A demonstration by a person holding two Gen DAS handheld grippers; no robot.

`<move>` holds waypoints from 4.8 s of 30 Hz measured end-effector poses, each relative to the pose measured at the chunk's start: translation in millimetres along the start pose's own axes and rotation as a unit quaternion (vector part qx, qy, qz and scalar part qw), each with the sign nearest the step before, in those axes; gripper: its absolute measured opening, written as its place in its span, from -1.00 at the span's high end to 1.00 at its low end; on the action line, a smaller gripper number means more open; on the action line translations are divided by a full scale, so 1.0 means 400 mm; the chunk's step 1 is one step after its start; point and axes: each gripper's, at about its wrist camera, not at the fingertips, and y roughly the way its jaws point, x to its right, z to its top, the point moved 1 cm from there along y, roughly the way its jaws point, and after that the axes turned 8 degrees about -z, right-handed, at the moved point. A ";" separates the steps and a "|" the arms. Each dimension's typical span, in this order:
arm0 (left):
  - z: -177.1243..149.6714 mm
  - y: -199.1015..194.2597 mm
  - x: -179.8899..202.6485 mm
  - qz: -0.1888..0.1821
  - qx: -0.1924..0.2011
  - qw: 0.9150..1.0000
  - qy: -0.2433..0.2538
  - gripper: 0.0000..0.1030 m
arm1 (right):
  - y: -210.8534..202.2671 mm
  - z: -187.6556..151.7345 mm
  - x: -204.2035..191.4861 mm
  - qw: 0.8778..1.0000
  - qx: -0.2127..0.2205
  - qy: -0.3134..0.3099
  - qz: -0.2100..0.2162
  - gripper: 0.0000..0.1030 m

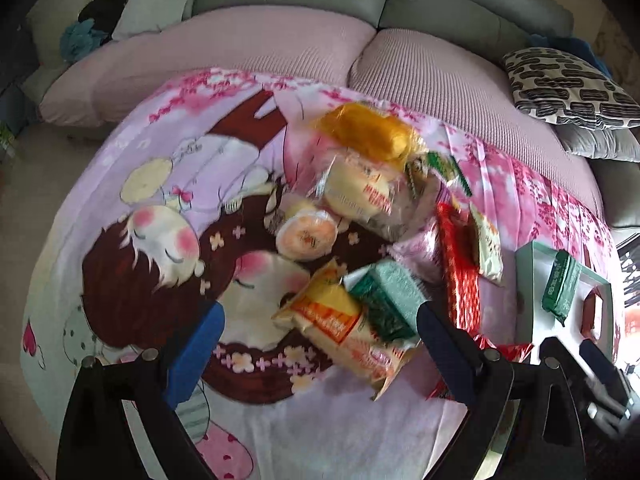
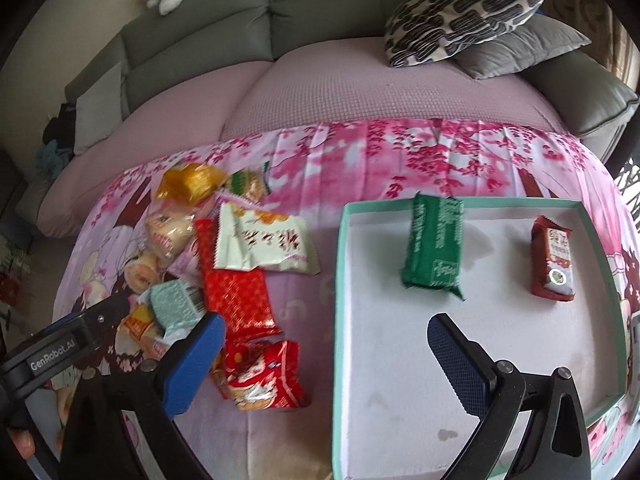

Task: Organize snacks
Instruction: 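Move both tools back over the snack pile, then grasp the red candy bag with the right tool while the left tool grasps the yellow bread bag, then carry both bags into the tray and open both tools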

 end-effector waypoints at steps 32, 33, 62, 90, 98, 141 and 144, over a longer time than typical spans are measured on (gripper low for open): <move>-0.045 0.128 0.002 -0.051 -0.085 0.993 -0.063 -0.57 | 0.084 -0.098 -0.127 0.996 -0.051 -0.058 0.037 -0.30; -0.045 0.131 0.004 -0.052 -0.086 0.993 -0.063 -0.52 | 0.085 -0.098 -0.127 0.996 -0.052 -0.058 0.036 -0.27; -0.038 0.073 -0.014 -0.058 -0.034 0.993 -0.097 0.40 | 0.034 -0.091 -0.122 0.998 -0.022 -0.058 0.027 -0.13; -0.023 -0.071 0.216 -0.152 0.037 0.987 0.030 0.40 | -0.048 -0.034 0.111 0.997 0.000 0.063 -0.044 -0.13; -0.082 -0.041 0.400 -0.211 -0.001 0.970 0.119 0.40 | -0.085 -0.029 0.342 0.979 0.005 0.164 -0.119 -0.13; -0.123 0.061 0.501 -0.184 -0.031 0.967 0.174 -0.58 | -0.024 -0.079 0.538 0.957 -0.054 0.245 -0.145 -0.53; -0.107 0.061 0.477 -0.163 -0.020 0.973 0.162 -0.59 | -0.025 -0.075 0.527 0.959 -0.047 0.239 -0.141 -0.62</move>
